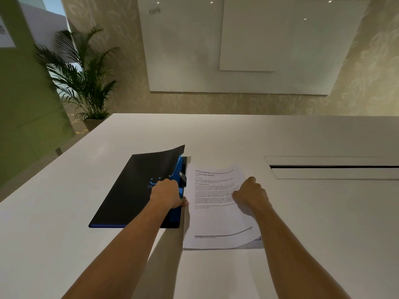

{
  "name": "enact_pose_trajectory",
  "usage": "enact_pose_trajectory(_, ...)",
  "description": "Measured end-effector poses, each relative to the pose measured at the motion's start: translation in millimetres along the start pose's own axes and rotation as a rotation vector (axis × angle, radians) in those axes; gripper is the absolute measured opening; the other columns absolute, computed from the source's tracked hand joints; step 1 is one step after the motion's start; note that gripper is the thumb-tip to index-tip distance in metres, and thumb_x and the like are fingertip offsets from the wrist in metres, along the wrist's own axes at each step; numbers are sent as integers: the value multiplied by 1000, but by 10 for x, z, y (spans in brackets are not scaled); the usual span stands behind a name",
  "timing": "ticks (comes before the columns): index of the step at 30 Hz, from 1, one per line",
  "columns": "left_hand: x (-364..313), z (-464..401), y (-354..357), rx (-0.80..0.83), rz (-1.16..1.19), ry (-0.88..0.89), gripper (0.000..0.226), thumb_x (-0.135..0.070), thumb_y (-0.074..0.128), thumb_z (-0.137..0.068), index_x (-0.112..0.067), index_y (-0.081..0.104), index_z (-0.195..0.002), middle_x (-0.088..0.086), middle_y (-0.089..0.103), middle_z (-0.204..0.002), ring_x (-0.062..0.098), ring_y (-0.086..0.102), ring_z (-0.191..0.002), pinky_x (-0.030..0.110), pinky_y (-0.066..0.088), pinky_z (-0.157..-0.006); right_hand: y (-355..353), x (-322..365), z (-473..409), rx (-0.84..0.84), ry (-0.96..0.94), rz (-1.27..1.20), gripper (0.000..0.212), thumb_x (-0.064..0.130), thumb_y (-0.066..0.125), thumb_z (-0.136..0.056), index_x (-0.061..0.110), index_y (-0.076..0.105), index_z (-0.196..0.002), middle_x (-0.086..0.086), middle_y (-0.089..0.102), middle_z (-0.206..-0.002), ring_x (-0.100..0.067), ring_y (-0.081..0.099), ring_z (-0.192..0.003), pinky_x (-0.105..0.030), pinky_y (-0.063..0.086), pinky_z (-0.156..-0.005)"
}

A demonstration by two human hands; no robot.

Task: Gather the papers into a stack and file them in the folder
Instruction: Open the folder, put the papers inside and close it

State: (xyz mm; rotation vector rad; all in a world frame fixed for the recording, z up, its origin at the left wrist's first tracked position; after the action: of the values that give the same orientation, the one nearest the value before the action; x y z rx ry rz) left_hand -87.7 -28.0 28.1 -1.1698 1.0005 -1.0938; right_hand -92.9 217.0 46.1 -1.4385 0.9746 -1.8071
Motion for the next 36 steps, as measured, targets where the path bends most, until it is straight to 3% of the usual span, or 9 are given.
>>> enact_pose_trajectory(5,1,8,-8,-7,7,2,50,-60,68,-75,-14,48,-85,-1,47,-69,12,48,-60,29,44,-63,-4,-111,-68,-25,43,-127,47,29,61,-84,5,40,-118,-15,61,-110,-29,55,-89,-39,49,-74)
enact_pose_trajectory(8,-3,19,-22,-2,16,6,50,-58,68,-76,-13,49,-87,1,52,-77,15,52,-68,30,44,-65,-15,-165,-154,60,132,-244,53,31,64,-83,1,45,-122,-14,60,-111,-30,60,-98,-39,53,-83)
enact_pose_trajectory(11,-8,36,-31,-9,12,7,51,-59,68,-75,-11,53,-89,3,54,-80,16,54,-70,30,44,-66,58,-165,-144,138,83,-373,28,29,64,-83,5,64,-96,-9,66,-94,-20,60,-75,-26,44,-62)
enact_pose_trajectory(13,-7,51,-26,-11,9,3,51,-59,68,-76,-12,53,-89,3,54,-79,16,54,-69,30,44,-65,106,-169,-131,122,50,-373,17,22,59,-83,6,62,-87,-8,66,-87,-19,56,-66,-24,40,-56)
enact_pose_trajectory(17,4,70,-44,-19,25,-2,51,-60,69,-75,-13,51,-84,0,49,-70,13,51,-63,29,43,-63,76,-165,-148,156,-8,-365,16,12,52,-90,5,51,-103,-2,55,-81,-13,51,-68,-24,36,-52)
enact_pose_trajectory(21,5,87,-68,-10,57,-2,53,-62,70,-72,-13,51,-82,-1,51,-69,12,52,-60,28,46,-63,56,-233,-185,182,-45,-450,8,3,53,-92,8,47,-90,1,51,-80,-9,49,-67,-16,39,-41)
enact_pose_trajectory(27,116,110,-169,9,129,-10,35,-38,58,-90,-14,46,-68,1,52,-66,13,51,-57,24,41,-51,-135,-258,-232,111,-70,-690,22,-1,58,-90,13,50,-105,-3,61,-92,-13,60,-75,-21,48,-54)
enact_pose_trajectory(32,158,190,-254,-9,157,-16,20,-14,55,-89,-14,47,-71,1,52,-69,12,50,-57,21,36,-46,-465,-131,-270,-82,-108,-784,22,7,59,-86,17,53,-105,-7,67,-100,-28,67,-87,-44,59,-75)
enact_pose_trajectory(36,88,211,-346,-45,186,-10,27,-13,54,-90,-15,44,-66,1,52,-70,13,51,-58,21,36,-46,-588,104,-181,-155,-181,-882,25,10,55,-88,22,47,-108,5,63,-97,-17,65,-84,-29,54,-59)
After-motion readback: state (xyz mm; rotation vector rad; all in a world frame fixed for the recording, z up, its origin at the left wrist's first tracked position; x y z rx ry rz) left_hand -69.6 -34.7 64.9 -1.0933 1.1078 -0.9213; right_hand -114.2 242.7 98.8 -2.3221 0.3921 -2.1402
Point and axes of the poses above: each hand's wrist, its own z-axis away from the middle knuckle, its own y-axis out of the palm, x = y × z, the point moved 2 cm from there along -z, towards the middle knuckle
